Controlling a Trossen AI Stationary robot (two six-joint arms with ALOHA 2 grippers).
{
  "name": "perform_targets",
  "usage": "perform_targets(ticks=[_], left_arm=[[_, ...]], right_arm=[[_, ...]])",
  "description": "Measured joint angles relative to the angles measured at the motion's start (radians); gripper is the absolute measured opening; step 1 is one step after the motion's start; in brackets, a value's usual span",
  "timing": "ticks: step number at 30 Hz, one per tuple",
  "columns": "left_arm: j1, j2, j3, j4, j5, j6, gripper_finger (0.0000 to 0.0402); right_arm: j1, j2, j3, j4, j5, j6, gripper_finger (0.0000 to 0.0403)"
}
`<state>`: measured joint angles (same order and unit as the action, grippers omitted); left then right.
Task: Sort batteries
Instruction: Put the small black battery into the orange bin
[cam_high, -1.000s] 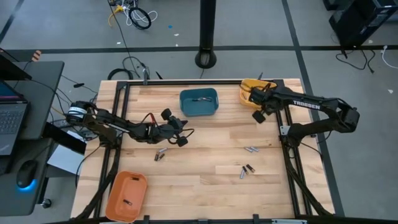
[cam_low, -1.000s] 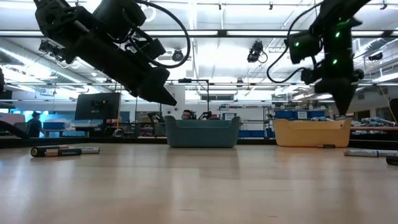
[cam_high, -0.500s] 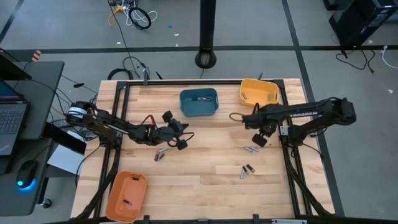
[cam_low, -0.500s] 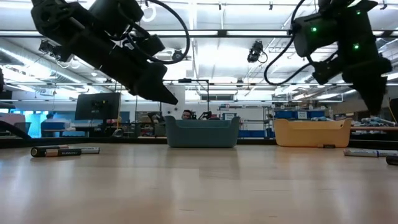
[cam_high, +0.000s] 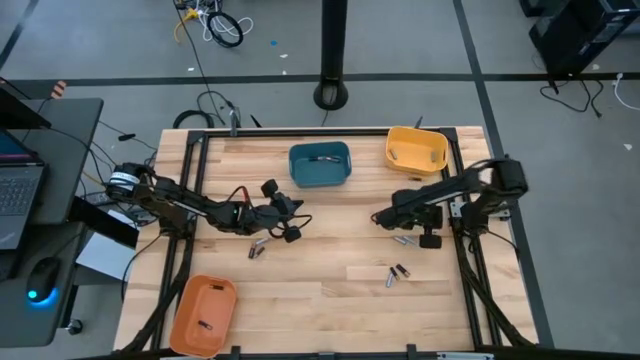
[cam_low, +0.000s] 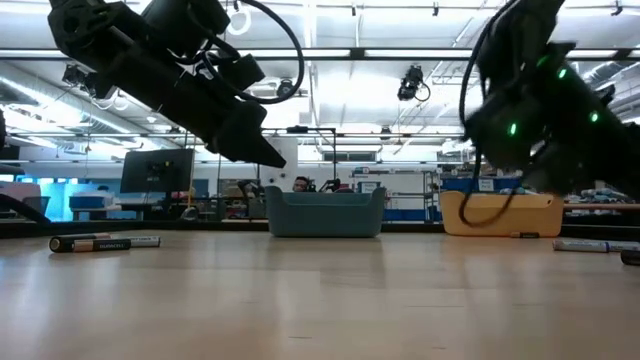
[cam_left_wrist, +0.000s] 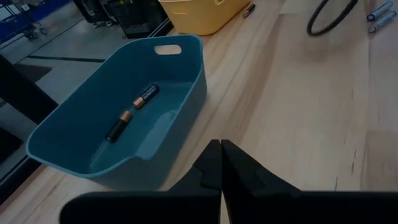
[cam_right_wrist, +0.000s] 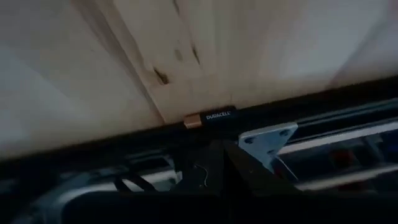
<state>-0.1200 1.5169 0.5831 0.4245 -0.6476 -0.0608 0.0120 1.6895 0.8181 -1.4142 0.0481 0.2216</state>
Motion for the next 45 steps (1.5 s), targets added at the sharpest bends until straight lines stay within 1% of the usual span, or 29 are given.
perform_targets(ticks=[4,7,12,19,23,25,28,31,34,37,41,45], left_arm=[[0.0,0.0,0.0,-0.001,0.0,0.0,0.0006],[0.0,0.0,0.0,-0.005,0.0,0.003,0.0006],[0.0,0.0,0.0,-0.019,0.0,0.004,0.0006],[-0.004,0.0,0.0,-0.04,-0.001,-0.001,0.0006],[-0.016,0.0,0.0,-0.04,-0.029,0.0,0.0006],[-0.022,0.0,0.0,-0.042,-0.039,0.0,0.0006],[-0.026,0.0,0.0,-0.042,-0.04,0.0,0.0006],[-0.026,0.0,0.0,-0.04,-0.045,0.0,0.0006],[-0.026,0.0,0.0,-0.03,-0.059,0.002,0.0006],[-0.026,0.0,0.0,-0.028,-0.062,0.004,0.0006],[-0.026,0.0,0.0,-0.027,-0.062,0.006,0.0006],[-0.026,0.0,0.0,-0.026,-0.061,0.008,0.0006]], right_arm=[[-0.031,0.101,-0.005,0.016,0.001,-0.109,0.0007],[-0.053,0.145,-0.006,0.033,-0.014,-0.126,0.0007],[-0.073,0.157,-0.007,0.069,-0.023,-0.161,0.0007],[-0.122,0.157,-0.008,0.07,-0.041,-0.172,0.0007],[-0.146,0.157,-0.009,0.071,-0.042,-0.168,0.0007],[-0.164,0.157,-0.017,0.071,-0.05,-0.125,0.0007],[-0.197,0.157,-0.046,0.07,-0.096,-0.007,0.0007],[-0.226,0.157,-0.077,0.079,-0.099,0.115,0.0007],[-0.258,0.157,-0.093,0.145,-0.092,0.206,0.0007],[-0.292,0.157,-0.114,0.194,-0.059,0.265,0.0007],[-0.334,0.156,-0.152,0.199,0.01,0.325,0.0007],[-0.334,0.153,-0.155,0.199,0.015,0.328,0.0007]])
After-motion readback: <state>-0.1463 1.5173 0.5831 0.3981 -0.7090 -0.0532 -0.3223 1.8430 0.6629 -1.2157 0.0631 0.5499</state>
